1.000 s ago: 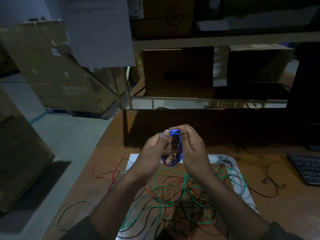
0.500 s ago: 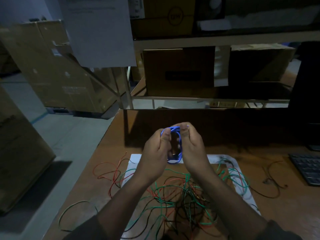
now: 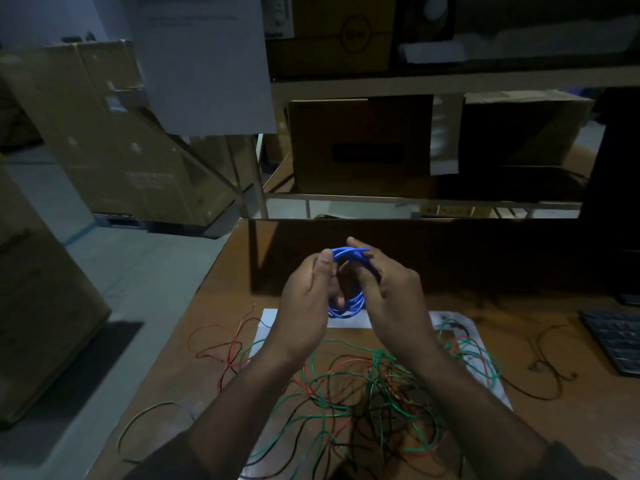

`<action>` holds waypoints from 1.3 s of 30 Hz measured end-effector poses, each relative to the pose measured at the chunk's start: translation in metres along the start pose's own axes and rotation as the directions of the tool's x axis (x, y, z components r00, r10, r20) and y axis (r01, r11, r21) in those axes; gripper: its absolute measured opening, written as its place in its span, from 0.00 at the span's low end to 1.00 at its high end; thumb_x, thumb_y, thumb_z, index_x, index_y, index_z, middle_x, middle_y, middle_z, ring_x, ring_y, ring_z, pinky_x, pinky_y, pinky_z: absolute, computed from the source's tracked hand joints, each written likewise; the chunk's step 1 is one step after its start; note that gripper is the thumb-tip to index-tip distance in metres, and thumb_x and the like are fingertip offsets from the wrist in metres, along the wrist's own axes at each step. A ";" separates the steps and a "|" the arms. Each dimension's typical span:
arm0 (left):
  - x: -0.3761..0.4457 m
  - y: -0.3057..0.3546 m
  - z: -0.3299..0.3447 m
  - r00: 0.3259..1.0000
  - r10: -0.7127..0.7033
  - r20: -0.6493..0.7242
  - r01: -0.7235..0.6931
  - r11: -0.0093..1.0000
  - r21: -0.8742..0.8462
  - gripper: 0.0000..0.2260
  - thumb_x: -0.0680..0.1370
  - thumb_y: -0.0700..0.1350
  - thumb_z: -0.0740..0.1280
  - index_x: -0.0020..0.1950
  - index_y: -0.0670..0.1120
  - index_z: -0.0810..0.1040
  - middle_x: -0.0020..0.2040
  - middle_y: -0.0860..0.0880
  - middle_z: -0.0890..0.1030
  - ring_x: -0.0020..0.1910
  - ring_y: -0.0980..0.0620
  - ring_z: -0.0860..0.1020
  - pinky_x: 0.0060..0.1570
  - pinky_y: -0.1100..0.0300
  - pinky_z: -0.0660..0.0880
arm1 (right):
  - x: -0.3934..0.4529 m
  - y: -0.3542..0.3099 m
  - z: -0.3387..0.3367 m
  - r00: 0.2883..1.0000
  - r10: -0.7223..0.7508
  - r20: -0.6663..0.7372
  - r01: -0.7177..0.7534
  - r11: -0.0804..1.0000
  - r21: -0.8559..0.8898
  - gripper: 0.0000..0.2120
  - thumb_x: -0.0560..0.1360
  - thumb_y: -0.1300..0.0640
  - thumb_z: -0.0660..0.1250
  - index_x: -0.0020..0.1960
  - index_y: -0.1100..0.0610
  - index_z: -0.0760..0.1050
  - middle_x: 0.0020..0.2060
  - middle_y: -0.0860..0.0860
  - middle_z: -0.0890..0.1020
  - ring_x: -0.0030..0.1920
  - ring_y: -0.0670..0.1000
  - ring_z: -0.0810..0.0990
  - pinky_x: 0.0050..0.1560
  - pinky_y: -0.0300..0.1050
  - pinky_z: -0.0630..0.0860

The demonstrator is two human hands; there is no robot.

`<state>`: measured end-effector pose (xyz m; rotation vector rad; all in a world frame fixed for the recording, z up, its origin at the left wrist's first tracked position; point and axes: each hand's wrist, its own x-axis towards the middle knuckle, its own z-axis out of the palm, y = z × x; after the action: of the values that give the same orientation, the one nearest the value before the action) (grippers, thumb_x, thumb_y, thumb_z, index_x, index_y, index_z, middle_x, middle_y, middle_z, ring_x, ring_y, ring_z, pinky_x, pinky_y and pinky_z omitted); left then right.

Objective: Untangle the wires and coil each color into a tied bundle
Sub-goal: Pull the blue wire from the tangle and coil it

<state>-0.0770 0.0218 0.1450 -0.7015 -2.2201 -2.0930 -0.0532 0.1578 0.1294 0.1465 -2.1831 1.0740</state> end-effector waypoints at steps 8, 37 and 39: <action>-0.004 0.006 -0.001 0.988 -0.074 0.134 0.099 0.977 -0.189 0.16 0.87 0.53 0.53 0.46 0.45 0.69 0.30 0.56 0.69 0.35 0.54 0.72 0.41 0.64 0.73 | -0.002 0.005 -0.011 0.995 0.081 0.051 -0.093 0.954 0.286 0.14 0.82 0.66 0.63 0.60 0.52 0.81 0.48 0.47 0.85 0.46 0.46 0.83 0.48 0.35 0.78; -0.006 -0.023 0.010 0.958 0.284 -0.038 -0.249 0.890 0.383 0.15 0.86 0.53 0.57 0.42 0.55 0.75 0.33 0.62 0.77 0.30 0.60 0.74 0.33 0.71 0.65 | -0.005 -0.013 0.007 0.869 0.460 0.181 -0.475 0.676 0.563 0.15 0.86 0.54 0.56 0.51 0.65 0.73 0.39 0.53 0.78 0.40 0.48 0.77 0.40 0.42 0.76; -0.007 -0.022 0.012 0.975 0.218 -0.046 -0.198 0.945 0.262 0.16 0.86 0.51 0.57 0.44 0.50 0.79 0.33 0.61 0.78 0.32 0.61 0.76 0.34 0.71 0.68 | -0.003 -0.011 0.006 0.868 0.462 0.184 -0.476 0.666 0.574 0.12 0.85 0.52 0.59 0.54 0.61 0.74 0.43 0.54 0.80 0.44 0.53 0.79 0.46 0.48 0.78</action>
<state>-0.0746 0.0305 0.1207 -0.7837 -2.2095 -1.6700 -0.0495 0.1458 0.1322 -0.1418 -1.8481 2.0683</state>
